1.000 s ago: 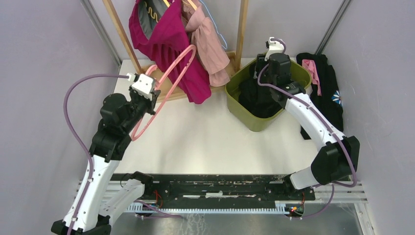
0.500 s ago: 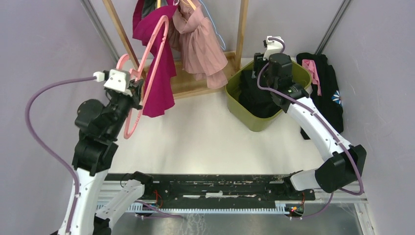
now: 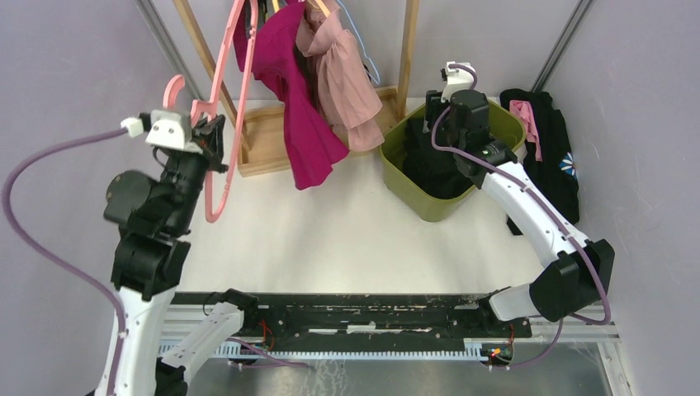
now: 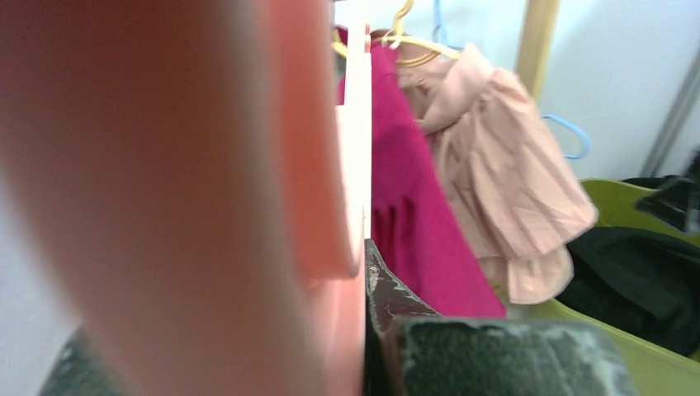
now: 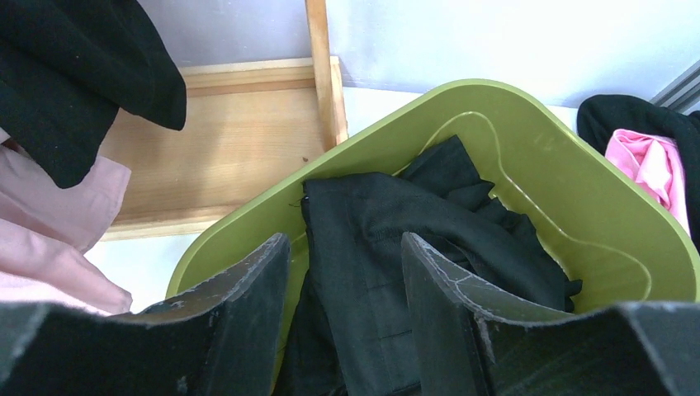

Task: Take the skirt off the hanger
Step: Place the skirt in the bin, then place the hanger at the clothesline.

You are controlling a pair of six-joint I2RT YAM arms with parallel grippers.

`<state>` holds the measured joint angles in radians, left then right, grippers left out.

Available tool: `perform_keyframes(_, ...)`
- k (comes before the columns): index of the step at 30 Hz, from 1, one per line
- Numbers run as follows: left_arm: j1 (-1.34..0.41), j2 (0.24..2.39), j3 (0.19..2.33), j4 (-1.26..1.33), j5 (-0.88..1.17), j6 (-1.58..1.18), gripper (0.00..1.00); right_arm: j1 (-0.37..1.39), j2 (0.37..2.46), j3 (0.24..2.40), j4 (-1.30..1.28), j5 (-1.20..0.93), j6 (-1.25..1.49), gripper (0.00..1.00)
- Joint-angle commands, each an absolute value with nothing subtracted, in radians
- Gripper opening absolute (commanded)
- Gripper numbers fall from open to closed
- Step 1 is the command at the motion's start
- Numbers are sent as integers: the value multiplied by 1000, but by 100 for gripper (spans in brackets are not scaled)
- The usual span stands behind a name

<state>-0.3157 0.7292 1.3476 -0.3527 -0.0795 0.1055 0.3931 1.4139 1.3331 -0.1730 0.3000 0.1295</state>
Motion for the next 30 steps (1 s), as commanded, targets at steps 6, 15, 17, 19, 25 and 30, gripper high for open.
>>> perform_keyframes(6, -313, 1049, 1584, -374, -359, 47, 3, 398, 1377, 1333, -109, 298, 132, 58)
perform_keyframes(15, -243, 1248, 1735, -447, -399, 9, 3, 399, 1361, 1305, -94, 302, 122, 58)
perform_keyframes(17, -220, 1267, 1732, -429, -388, 5, 3, 398, 1364, 1304, -94, 306, 117, 58)
perform_keyframes(19, -205, 1276, 1724, -395, -378, 1, 3, 398, 1365, 1305, -95, 310, 113, 58)
perform_keyframes(25, -158, 1380, 1817, -396, -365, 10, 3, 399, 1368, 1294, -78, 309, 123, 58)
perform_keyframes(30, -122, 1513, 1990, -408, -355, 14, 3, 397, 1385, 1312, -88, 303, 122, 58)
